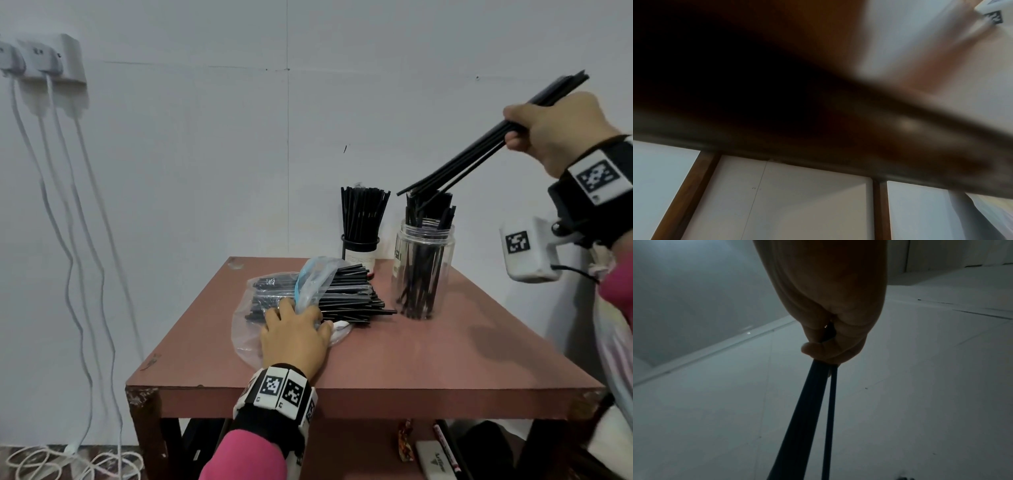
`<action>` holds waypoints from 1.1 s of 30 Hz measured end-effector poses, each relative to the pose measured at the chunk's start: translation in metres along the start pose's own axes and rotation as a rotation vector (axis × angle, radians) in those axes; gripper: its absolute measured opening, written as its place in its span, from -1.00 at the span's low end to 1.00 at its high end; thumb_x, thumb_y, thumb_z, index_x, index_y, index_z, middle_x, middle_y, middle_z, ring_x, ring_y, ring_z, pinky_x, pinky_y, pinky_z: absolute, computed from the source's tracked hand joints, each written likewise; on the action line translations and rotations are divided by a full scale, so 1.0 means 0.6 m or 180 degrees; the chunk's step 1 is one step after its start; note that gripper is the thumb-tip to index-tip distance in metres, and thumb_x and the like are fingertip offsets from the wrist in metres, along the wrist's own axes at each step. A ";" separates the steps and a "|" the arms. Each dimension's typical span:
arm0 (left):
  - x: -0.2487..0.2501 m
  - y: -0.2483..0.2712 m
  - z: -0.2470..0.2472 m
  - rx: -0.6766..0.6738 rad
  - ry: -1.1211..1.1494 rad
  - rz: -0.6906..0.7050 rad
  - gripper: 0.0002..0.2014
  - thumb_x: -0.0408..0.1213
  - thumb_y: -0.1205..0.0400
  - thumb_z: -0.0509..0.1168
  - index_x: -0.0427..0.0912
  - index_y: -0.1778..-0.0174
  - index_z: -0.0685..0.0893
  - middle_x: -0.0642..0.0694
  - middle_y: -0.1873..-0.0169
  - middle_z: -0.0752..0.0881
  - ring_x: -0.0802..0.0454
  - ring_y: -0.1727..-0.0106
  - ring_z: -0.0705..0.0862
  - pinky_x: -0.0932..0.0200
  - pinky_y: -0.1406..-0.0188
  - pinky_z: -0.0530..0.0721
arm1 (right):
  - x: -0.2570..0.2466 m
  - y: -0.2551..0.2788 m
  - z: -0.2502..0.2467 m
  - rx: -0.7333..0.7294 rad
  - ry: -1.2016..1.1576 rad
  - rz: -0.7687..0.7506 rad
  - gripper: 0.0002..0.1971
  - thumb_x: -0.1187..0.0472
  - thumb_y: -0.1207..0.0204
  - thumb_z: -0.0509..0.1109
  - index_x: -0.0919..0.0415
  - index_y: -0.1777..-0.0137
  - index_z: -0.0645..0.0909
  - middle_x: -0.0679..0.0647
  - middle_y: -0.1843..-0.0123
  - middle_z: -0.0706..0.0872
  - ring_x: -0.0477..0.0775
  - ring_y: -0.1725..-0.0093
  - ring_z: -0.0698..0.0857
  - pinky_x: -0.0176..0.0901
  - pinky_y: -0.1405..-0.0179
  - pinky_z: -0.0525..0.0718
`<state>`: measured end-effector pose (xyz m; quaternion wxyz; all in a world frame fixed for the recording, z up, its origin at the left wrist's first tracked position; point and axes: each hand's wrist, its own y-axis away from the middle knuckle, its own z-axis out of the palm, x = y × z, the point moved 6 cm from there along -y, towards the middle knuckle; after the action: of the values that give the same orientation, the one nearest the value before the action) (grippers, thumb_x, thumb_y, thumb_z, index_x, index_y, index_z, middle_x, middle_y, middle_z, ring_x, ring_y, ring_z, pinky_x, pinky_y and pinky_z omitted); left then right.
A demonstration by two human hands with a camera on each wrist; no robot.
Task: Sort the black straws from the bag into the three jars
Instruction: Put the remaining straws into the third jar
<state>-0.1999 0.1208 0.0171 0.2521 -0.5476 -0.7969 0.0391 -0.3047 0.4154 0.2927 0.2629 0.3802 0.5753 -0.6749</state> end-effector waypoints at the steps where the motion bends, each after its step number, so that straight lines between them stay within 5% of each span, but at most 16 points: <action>1: 0.001 0.000 -0.001 0.0003 0.0005 0.0002 -0.65 0.18 -0.67 0.09 0.14 -0.25 0.58 -0.07 -0.34 0.38 -0.14 -0.36 0.31 -0.03 -0.31 0.36 | 0.011 -0.009 0.000 0.0017 0.0086 0.0092 -0.72 0.31 -0.57 0.43 0.26 0.33 0.43 0.13 0.32 0.50 -0.19 0.73 0.52 -0.42 0.59 0.59; 8: 0.001 -0.001 -0.001 -0.0032 0.0020 -0.0003 -0.66 0.18 -0.66 0.08 0.15 -0.24 0.57 -0.06 -0.33 0.37 -0.13 -0.36 0.31 -0.03 -0.32 0.36 | 0.076 -0.022 0.007 0.0071 0.0593 0.0391 -0.71 0.35 -0.58 0.41 0.32 0.34 0.43 0.18 0.35 0.49 -0.18 0.79 0.51 -0.44 0.72 0.53; 18: 0.001 -0.001 -0.001 -0.0029 0.0032 0.0007 -0.67 0.17 -0.66 0.08 0.15 -0.22 0.57 -0.05 -0.33 0.37 -0.12 -0.34 0.31 -0.03 -0.31 0.36 | 0.089 -0.004 0.035 -0.0156 0.1408 0.0207 -0.77 0.29 -0.55 0.44 0.36 0.29 0.52 0.20 0.42 0.55 -0.18 0.80 0.51 -0.40 0.77 0.50; 22: -0.001 0.000 -0.001 -0.0032 0.0024 0.0004 -0.66 0.18 -0.66 0.08 0.16 -0.24 0.57 -0.05 -0.35 0.36 -0.12 -0.35 0.31 -0.04 -0.32 0.36 | 0.095 0.019 0.066 -0.0596 0.1949 0.0126 -0.73 0.11 -0.54 0.45 0.35 0.17 0.60 0.19 0.39 0.57 0.13 0.43 0.57 -0.15 0.45 0.47; 27: 0.000 -0.001 -0.001 -0.0032 0.0033 0.0003 -0.65 0.19 -0.66 0.08 0.16 -0.24 0.57 -0.05 -0.34 0.37 -0.12 -0.35 0.31 -0.04 -0.32 0.36 | 0.159 0.052 0.106 -0.1115 0.2888 0.0399 -0.53 -0.02 -0.52 0.42 0.40 -0.19 0.62 0.34 -0.18 0.64 0.34 -0.20 0.58 0.09 -0.24 0.54; 33: -0.001 -0.001 0.000 -0.0029 0.0026 0.0010 -0.66 0.19 -0.66 0.08 0.16 -0.23 0.57 -0.04 -0.33 0.37 -0.12 -0.35 0.31 -0.03 -0.32 0.35 | 0.156 0.052 0.105 -0.0712 0.2099 0.0392 -0.24 -0.08 -0.34 0.58 0.33 -0.44 0.47 0.28 -0.40 0.55 0.33 -0.39 0.52 0.23 -0.40 0.50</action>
<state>-0.2002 0.1201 0.0173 0.2527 -0.5502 -0.7952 0.0336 -0.3467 0.3556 0.2010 0.1433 0.5804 0.6755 -0.4315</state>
